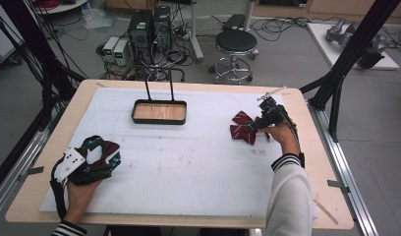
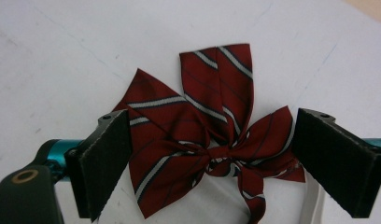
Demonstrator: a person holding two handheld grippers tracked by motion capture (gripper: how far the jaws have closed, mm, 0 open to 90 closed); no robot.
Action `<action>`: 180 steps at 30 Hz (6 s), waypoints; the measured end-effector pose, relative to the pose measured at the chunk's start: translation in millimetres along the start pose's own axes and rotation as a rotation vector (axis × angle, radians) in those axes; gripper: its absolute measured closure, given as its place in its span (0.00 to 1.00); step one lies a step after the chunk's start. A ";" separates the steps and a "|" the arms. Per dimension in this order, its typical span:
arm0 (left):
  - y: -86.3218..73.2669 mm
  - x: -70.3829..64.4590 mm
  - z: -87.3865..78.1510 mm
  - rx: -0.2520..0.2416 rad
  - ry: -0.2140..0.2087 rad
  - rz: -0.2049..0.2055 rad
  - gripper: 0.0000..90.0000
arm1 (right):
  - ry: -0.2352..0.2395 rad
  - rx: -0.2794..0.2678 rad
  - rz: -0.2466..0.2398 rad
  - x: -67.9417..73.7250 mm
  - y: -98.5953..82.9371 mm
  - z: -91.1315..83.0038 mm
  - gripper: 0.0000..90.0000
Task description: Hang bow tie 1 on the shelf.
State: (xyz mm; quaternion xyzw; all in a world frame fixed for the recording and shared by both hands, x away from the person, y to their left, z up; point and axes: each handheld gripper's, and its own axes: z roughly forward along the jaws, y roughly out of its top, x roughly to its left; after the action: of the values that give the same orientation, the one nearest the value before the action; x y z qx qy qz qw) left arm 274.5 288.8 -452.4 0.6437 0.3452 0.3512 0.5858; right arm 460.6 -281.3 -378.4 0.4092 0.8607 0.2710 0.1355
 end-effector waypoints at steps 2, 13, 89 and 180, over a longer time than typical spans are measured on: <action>0.0 0.0 0.0 0.000 0.000 0.000 0.16 | -0.001 0.025 -0.005 -0.8 -1.1 3.1 0.13; -0.1 -0.2 0.0 -0.001 0.001 0.003 0.16 | -0.023 0.118 -0.015 -3.2 -4.1 15.2 0.20; -0.1 -0.4 0.0 -0.001 0.002 0.007 0.16 | -0.006 0.171 0.017 -7.7 -4.2 28.1 0.77; 0.1 0.7 0.3 0.004 0.004 -0.006 0.16 | 0.095 -0.645 -0.020 76.5 83.1 -48.2 0.76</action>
State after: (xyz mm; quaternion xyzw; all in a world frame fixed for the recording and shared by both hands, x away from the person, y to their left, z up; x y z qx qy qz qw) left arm 275.1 289.2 -452.4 0.6432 0.3488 0.3502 0.5847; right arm 443.1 -195.8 -291.9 0.3236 0.7398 0.5470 0.2206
